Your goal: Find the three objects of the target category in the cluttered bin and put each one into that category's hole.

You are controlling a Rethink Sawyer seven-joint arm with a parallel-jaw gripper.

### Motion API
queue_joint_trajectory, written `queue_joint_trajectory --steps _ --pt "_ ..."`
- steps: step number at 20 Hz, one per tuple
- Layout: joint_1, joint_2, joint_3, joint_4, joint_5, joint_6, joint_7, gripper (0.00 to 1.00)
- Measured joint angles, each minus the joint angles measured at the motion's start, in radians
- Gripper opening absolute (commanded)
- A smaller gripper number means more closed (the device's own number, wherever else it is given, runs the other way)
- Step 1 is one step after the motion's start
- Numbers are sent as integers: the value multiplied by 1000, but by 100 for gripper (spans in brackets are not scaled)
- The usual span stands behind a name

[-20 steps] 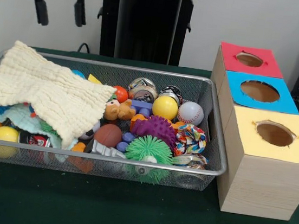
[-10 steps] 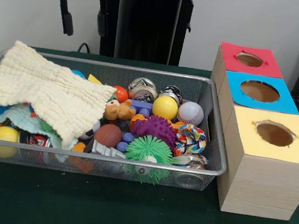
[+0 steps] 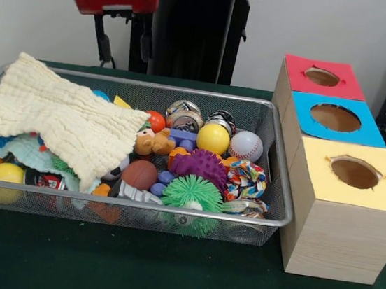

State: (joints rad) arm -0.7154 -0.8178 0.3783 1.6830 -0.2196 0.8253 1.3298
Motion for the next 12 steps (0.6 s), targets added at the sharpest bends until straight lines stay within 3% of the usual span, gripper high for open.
queue_joint_trajectory --steps 12 --pt "11 64 0 0 -19 0 0 100"
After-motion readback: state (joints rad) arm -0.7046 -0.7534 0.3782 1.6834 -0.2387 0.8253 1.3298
